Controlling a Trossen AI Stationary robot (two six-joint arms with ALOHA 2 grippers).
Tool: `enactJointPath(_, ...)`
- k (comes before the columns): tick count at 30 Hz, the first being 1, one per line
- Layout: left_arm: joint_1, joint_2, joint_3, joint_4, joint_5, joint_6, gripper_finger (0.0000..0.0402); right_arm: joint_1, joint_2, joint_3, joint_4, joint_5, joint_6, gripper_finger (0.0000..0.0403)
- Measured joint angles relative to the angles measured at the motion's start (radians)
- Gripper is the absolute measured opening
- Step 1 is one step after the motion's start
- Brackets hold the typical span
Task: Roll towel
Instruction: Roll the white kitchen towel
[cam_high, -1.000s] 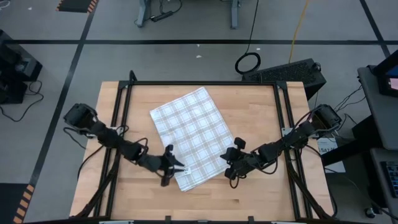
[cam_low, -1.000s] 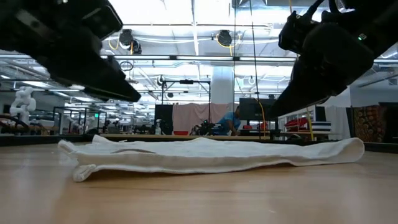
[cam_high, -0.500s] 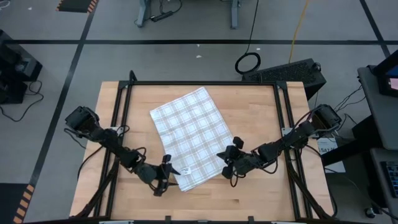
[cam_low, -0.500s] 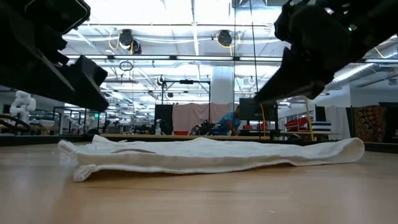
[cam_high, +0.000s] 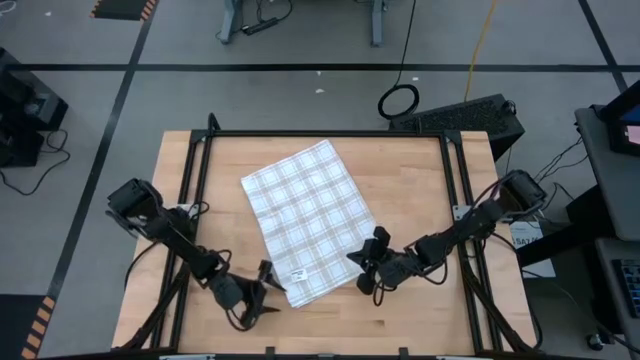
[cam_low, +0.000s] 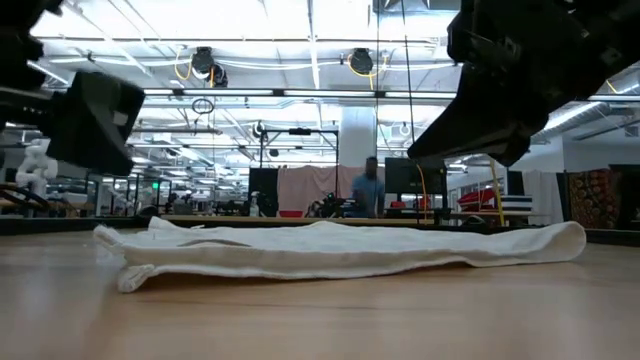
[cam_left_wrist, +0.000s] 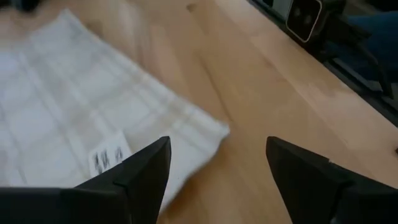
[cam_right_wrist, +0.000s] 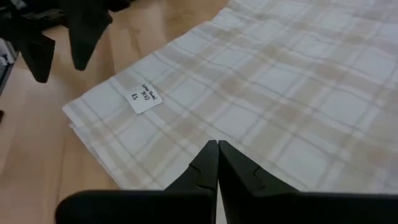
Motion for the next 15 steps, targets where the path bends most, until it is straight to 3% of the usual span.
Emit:
enactJointPath(10,-0.002,0.147,0.182,-0.106,-0.023,0.099,0.0267,0.001,0.091,0.000,0.189,-0.007,-0.002,0.0002)
enactJointPath(15,0.018,0.188,0.236,-0.249,-0.008,0.092,0.0254,0.005,0.106,0.000,0.217,-0.008,-0.002,0.0002)
